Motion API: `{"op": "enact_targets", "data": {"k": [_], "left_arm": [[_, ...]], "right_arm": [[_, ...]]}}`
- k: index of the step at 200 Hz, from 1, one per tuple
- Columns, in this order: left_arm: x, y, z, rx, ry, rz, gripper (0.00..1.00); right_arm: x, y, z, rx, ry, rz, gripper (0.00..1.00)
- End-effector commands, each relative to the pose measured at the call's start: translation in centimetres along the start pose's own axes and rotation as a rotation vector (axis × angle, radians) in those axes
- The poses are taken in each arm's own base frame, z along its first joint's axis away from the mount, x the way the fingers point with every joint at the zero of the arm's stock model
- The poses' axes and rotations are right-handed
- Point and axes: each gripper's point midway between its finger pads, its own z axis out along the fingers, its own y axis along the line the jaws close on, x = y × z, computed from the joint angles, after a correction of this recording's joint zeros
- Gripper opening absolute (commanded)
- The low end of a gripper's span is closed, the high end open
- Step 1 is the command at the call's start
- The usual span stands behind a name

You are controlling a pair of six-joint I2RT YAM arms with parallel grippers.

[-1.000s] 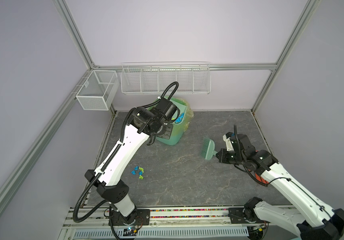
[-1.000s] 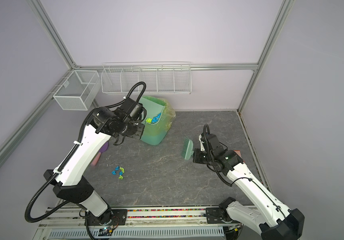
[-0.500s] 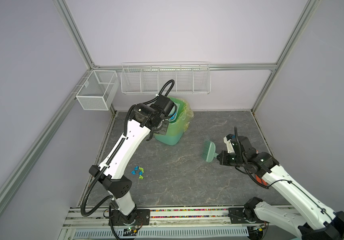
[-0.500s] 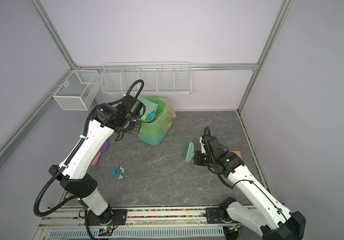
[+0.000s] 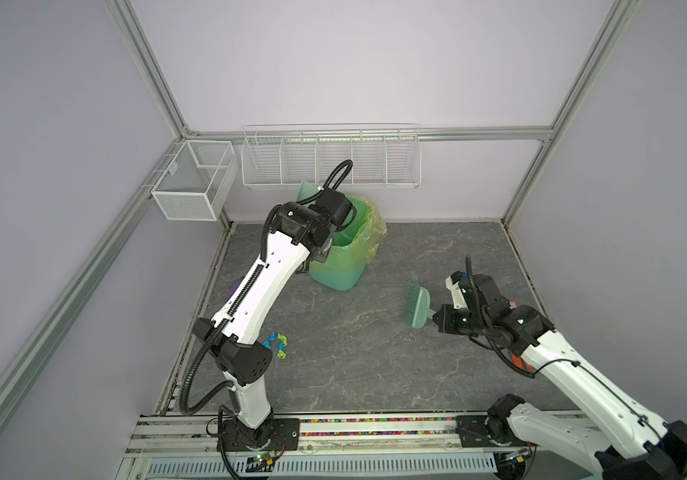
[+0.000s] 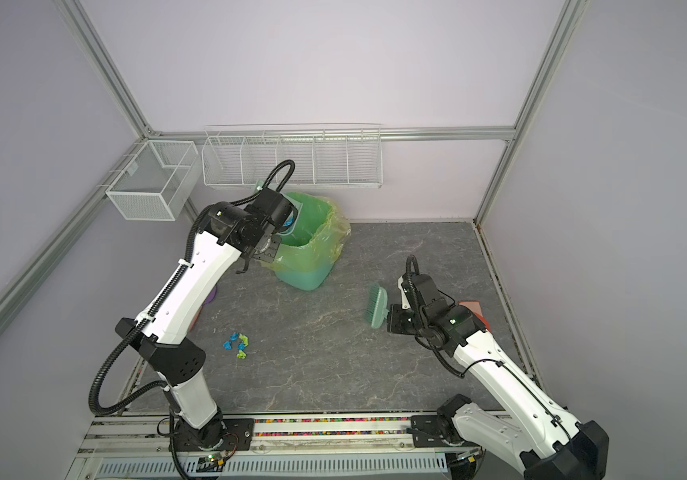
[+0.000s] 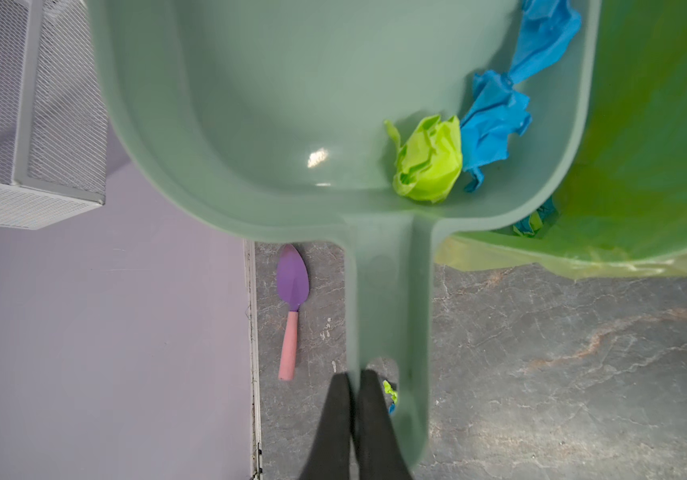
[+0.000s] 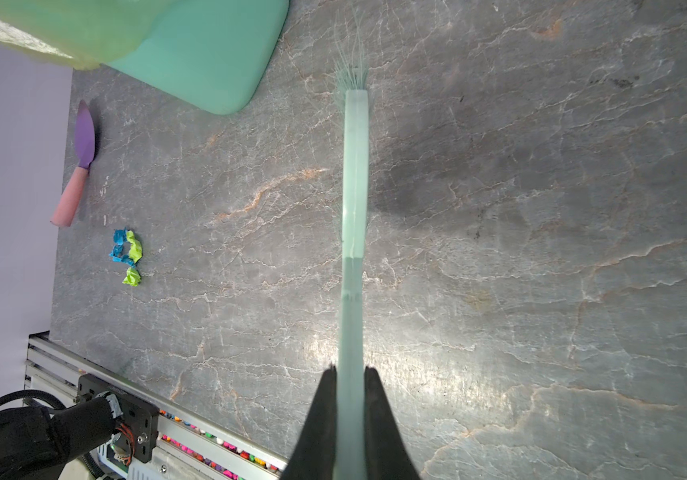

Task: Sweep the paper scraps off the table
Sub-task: 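Lift the loaded dustpan with the left gripper over the green bin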

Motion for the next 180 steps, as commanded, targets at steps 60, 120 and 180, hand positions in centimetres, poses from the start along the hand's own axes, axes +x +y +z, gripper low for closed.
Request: {"op": "enact_targets", "data": {"k": [60,120,180], "left_arm": [[-1.6,3.1,0.9,-0.257,-0.016,0.072,0.0],[-3.1,1.1,0.4,-0.408,-0.076,0.231,0.0],[-3.7,0.9,0.1,-0.756,-0.095,0.451,0.0]], "right_arm": [[0.1,0.3,1.0,-0.027,0.014,-0.017,0.07],[0.3,0.5,1.3,-0.04,0.021,-0.027,0.07],[0.2,0.6,1.5,-0.046,0.022,-0.029,0.07]]}}
